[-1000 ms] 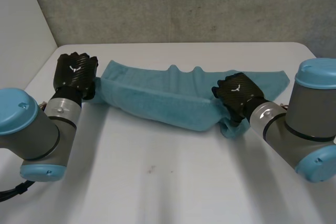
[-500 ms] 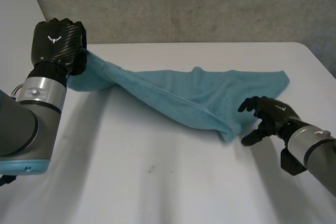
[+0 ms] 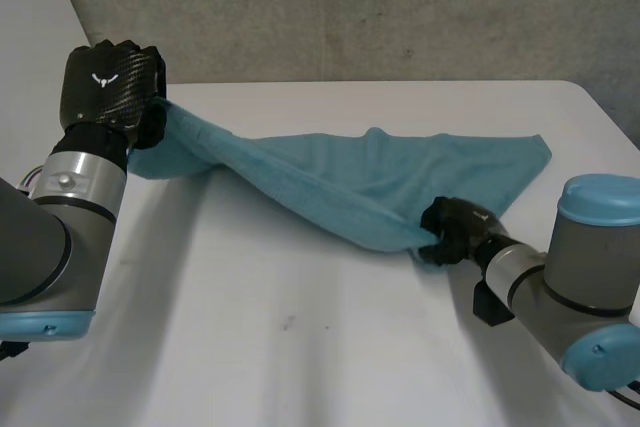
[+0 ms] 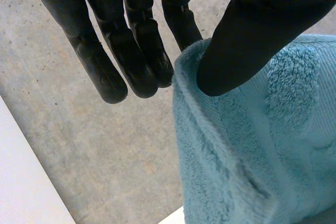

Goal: Fold the laundry

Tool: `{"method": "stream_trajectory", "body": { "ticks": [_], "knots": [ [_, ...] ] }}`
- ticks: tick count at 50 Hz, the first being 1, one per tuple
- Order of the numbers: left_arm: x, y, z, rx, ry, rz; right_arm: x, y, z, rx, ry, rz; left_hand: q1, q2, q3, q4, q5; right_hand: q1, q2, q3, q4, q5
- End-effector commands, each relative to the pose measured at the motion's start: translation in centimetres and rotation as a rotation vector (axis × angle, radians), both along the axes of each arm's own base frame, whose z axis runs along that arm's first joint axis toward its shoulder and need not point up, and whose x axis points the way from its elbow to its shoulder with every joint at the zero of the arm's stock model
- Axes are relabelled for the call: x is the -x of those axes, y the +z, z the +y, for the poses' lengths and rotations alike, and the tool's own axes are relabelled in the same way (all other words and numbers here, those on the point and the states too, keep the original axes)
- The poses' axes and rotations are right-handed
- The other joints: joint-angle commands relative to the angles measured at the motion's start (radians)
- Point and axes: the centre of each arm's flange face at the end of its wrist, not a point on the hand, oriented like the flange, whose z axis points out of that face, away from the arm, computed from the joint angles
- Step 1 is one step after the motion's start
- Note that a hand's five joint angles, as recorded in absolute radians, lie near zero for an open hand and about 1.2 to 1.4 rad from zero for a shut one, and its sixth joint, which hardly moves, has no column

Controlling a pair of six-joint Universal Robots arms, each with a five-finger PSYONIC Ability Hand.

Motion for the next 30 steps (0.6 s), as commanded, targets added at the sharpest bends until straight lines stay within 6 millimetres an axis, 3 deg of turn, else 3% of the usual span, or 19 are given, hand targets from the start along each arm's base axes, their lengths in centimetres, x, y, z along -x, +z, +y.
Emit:
{"method": "stream_trajectory", "body": {
  "ticks": [1,2,3,5,8,10,14,19,21,22,23,24,26,30],
  "knots": [
    [-0.3,-0.1,-0.2,-0.009,0.012,-0.008,1.4,7.1,-1.4,0.28,-0.112,0.092,0.261,0.197,0.201,0.201,0.258,0.418,0.222,0.233,0.225,0.258],
    [-0.4,0.2,0.0,-0.011,0.011,-0.011,1.5,9.7,-1.0,0.371,-0.095,0.135,0.261,0.197,0.201,0.201,0.258,0.418,0.222,0.233,0.225,0.258],
    [-0.4,0.2,0.0,-0.011,0.011,-0.011,1.5,9.8,-1.0,0.372,-0.095,0.135,0.261,0.197,0.201,0.201,0.258,0.418,0.222,0.233,0.225,0.258],
    [-0.6,1.1,0.7,-0.017,0.009,-0.013,1.9,14.8,0.0,0.537,-0.043,0.262,0.261,0.197,0.201,0.201,0.258,0.418,0.222,0.233,0.225,0.258],
    [-0.7,1.5,1.0,-0.024,0.006,-0.016,2.1,16.5,0.6,0.583,-0.006,0.345,0.261,0.197,0.201,0.201,0.258,0.418,0.222,0.233,0.225,0.258],
    [-0.6,1.6,1.8,-0.054,-0.018,-0.032,2.5,17.3,1.4,0.584,0.077,0.529,0.261,0.197,0.201,0.201,0.258,0.418,0.222,0.233,0.225,0.258],
    [-0.4,1.1,2.7,-0.099,-0.053,-0.056,3.1,17.0,2.0,0.535,0.158,0.701,0.261,0.197,0.201,0.201,0.258,0.418,0.222,0.233,0.225,0.258],
    [-0.4,-0.9,3.4,-0.204,-0.074,-0.099,3.4,14.7,2.5,0.436,0.283,0.88,0.261,0.197,0.201,0.201,0.258,0.418,0.222,0.233,0.225,0.258],
    [-0.3,-3.4,3.1,-0.296,-0.077,-0.131,3.4,13.0,2.2,0.385,0.317,0.953,0.261,0.197,0.201,0.201,0.258,0.418,0.222,0.233,0.225,0.258],
    [-0.3,-3.4,3.1,-0.297,-0.077,-0.131,3.4,13.0,2.2,0.384,0.317,0.953,0.261,0.197,0.201,0.201,0.258,0.418,0.222,0.233,0.225,0.258],
    [-0.2,-4.9,2.7,-0.345,-0.076,-0.146,3.5,12.0,1.8,0.354,0.325,0.981,0.261,0.197,0.201,0.201,0.258,0.418,0.222,0.233,0.225,0.258],
    [-0.2,-4.9,2.7,-0.345,-0.076,-0.146,3.5,11.0,1.5,0.326,0.332,1.005,0.261,0.197,0.201,0.201,0.258,0.418,0.222,0.233,0.225,0.258],
    [-0.1,-7.4,2.0,-0.414,-0.074,-0.168,3.5,10.1,1.0,0.304,0.341,1.023,0.261,0.197,0.201,0.201,0.258,0.418,0.222,0.233,0.225,0.258],
    [0.3,-9.1,0.8,-0.44,-0.071,-0.193,3.1,8.3,-0.7,0.296,0.353,1.043,0.261,0.197,0.201,0.201,0.258,0.418,0.222,0.233,0.225,0.258]
  ]
}}
